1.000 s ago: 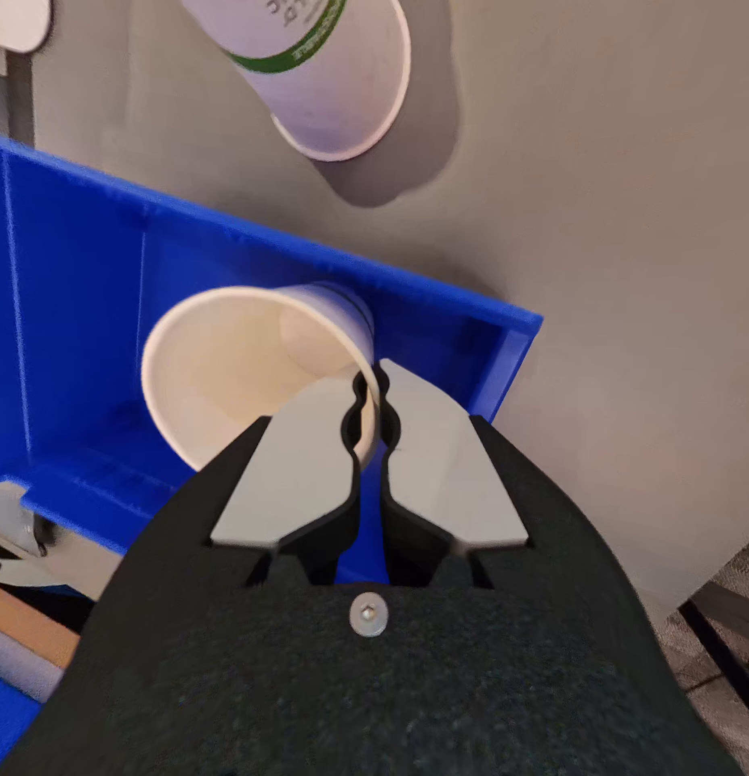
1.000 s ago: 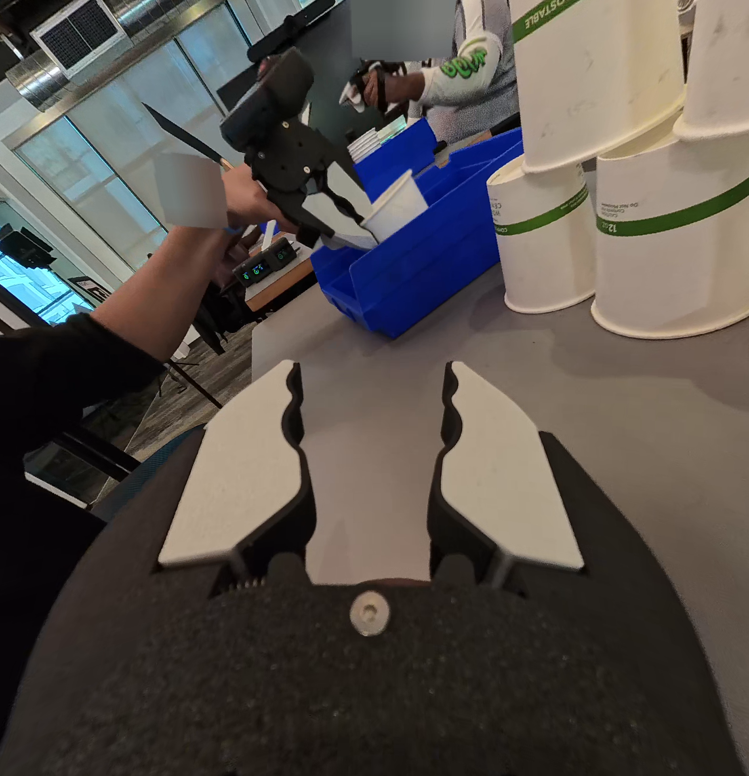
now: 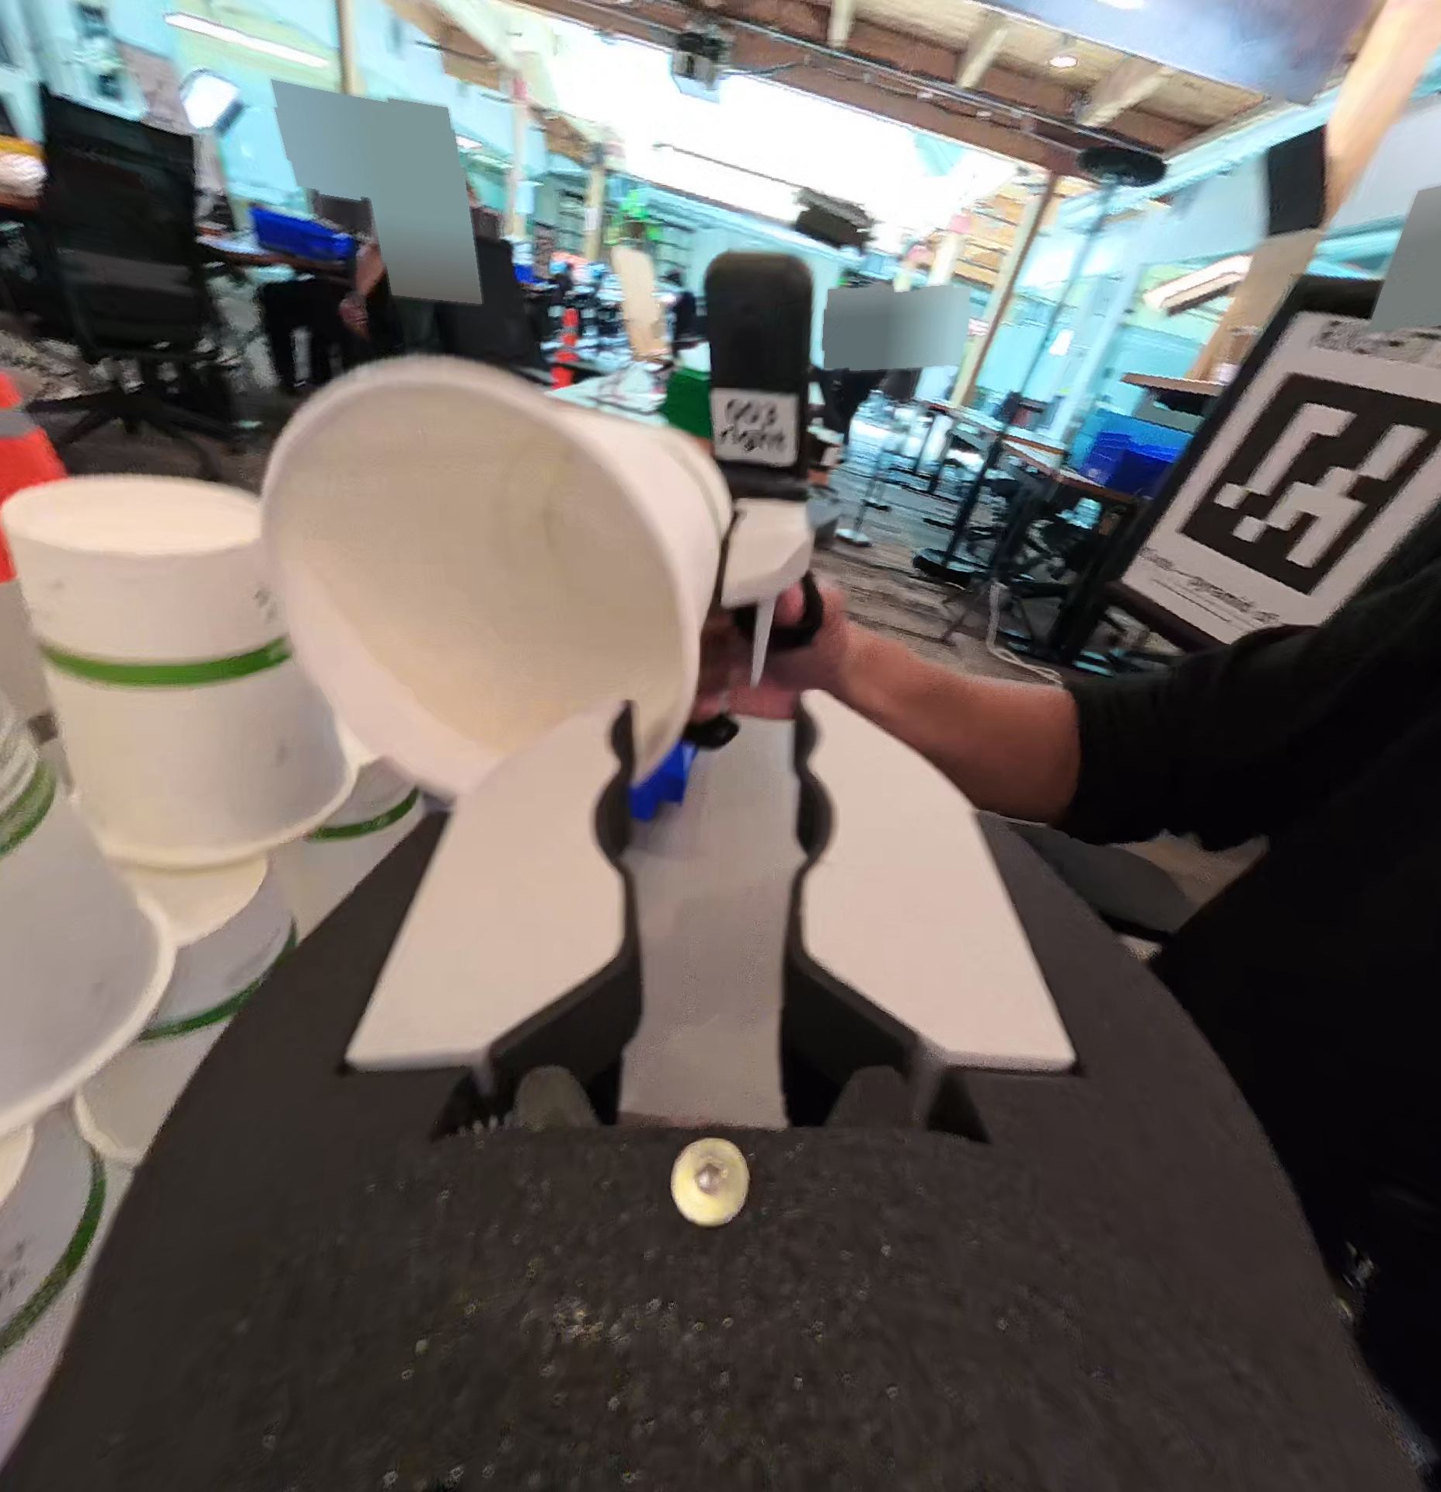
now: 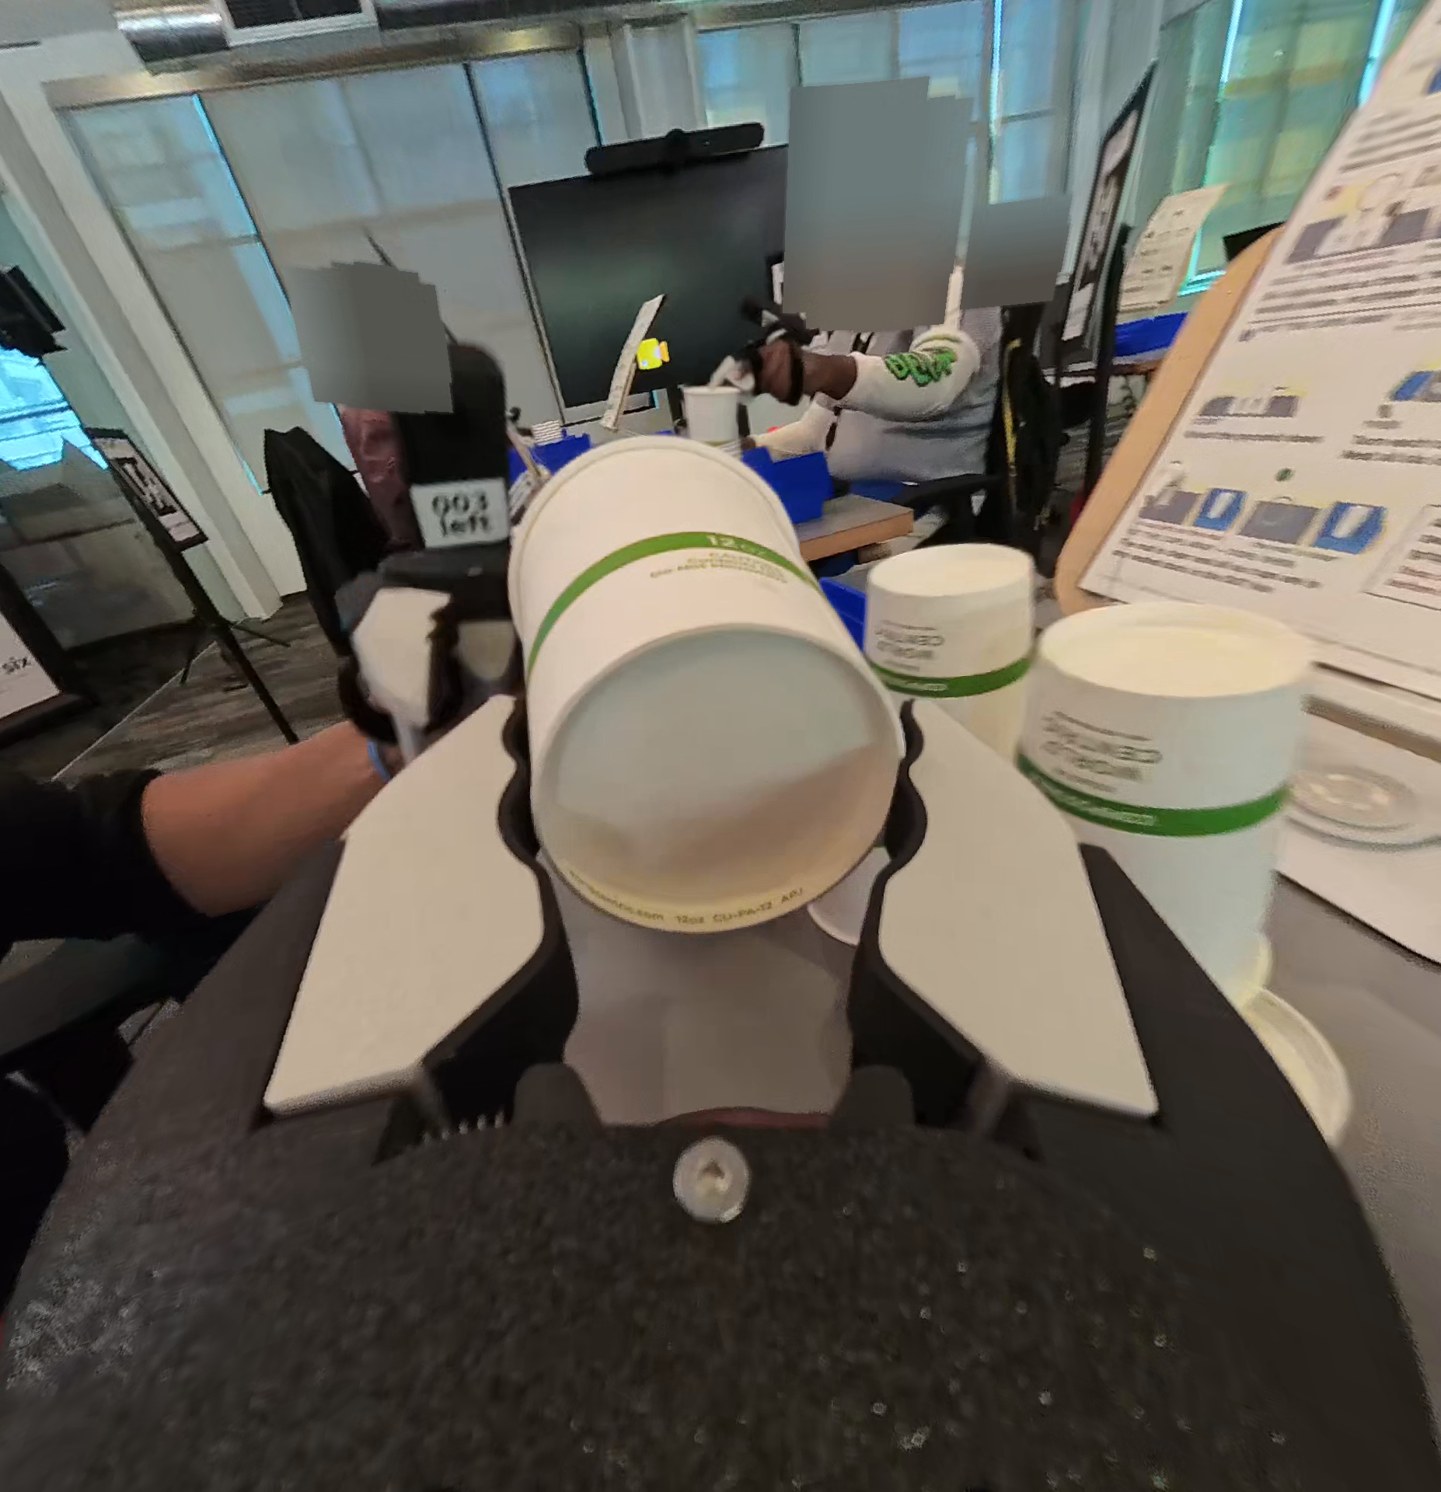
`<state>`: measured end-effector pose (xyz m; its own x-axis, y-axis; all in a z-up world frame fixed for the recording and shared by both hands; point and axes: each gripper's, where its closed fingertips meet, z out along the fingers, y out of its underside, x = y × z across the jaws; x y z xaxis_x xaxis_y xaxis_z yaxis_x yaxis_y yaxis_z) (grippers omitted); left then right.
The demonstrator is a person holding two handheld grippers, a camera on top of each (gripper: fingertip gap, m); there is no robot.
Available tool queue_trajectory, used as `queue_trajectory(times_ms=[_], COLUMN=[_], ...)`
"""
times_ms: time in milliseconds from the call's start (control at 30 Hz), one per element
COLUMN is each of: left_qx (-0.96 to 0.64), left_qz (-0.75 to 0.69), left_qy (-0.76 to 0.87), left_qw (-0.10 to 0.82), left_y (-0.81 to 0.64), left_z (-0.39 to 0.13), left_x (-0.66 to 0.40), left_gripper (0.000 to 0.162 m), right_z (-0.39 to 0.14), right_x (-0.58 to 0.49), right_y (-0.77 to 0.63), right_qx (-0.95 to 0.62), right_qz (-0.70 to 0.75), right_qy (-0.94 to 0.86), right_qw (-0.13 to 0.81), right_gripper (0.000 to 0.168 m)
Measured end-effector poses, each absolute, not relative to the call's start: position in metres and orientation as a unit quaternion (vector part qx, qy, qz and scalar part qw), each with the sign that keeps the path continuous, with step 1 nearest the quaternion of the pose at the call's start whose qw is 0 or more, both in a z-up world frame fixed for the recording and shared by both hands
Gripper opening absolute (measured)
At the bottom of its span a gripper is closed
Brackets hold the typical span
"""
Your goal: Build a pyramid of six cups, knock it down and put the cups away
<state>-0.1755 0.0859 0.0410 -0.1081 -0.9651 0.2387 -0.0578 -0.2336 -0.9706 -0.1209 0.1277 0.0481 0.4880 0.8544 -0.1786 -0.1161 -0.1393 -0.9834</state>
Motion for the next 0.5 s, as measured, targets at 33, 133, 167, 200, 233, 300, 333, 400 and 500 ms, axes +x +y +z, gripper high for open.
queue_trajectory(times_ms=[33,133,167,200,233,300,333,400,500], left_qx=[-0.559,-0.632,-0.649,-0.663,-0.681,-0.704,-0.713,-0.723,-0.726], left_qz=[-0.561,-0.509,-0.492,-0.480,-0.464,-0.441,-0.429,-0.409,-0.373], left_qy=[0.458,0.408,0.401,0.393,0.384,0.382,0.378,0.375,0.377], left_qw=[0.404,0.418,0.419,0.419,0.417,0.405,0.406,0.411,0.438], left_y=[0.090,0.093,0.089,0.083,0.079,0.064,0.059,0.050,0.049], left_z=[0.033,-0.006,-0.021,-0.035,-0.050,-0.076,-0.085,-0.099,-0.106], left_x=[-0.175,-0.178,-0.178,-0.178,-0.178,-0.176,-0.175,-0.173,-0.172], left_gripper=[0.055,0.079,0.081,0.082,0.078,0.077,0.074,0.072,0.071], right_z=[0.053,0.094,0.113,0.133,0.153,0.192,0.208,0.228,0.219], right_x=[-0.111,-0.083,-0.077,-0.073,-0.070,-0.069,-0.072,-0.080,-0.098], right_y=[0.132,0.147,0.152,0.159,0.167,0.187,0.198,0.219,0.243], right_qx=[-0.640,-0.646,-0.649,-0.656,-0.665,-0.684,-0.696,-0.719,-0.754], right_qz=[0.405,0.350,0.326,0.288,0.243,0.157,0.114,0.034,-0.031], right_qy=[-0.287,-0.289,-0.301,-0.321,-0.347,-0.398,-0.426,-0.481,-0.541], right_qw=[0.586,0.613,0.618,0.619,0.615,0.592,0.567,0.501,0.370], right_gripper=[0.084,0.084,0.084,0.084,0.084,0.085,0.085,0.085,0.085])
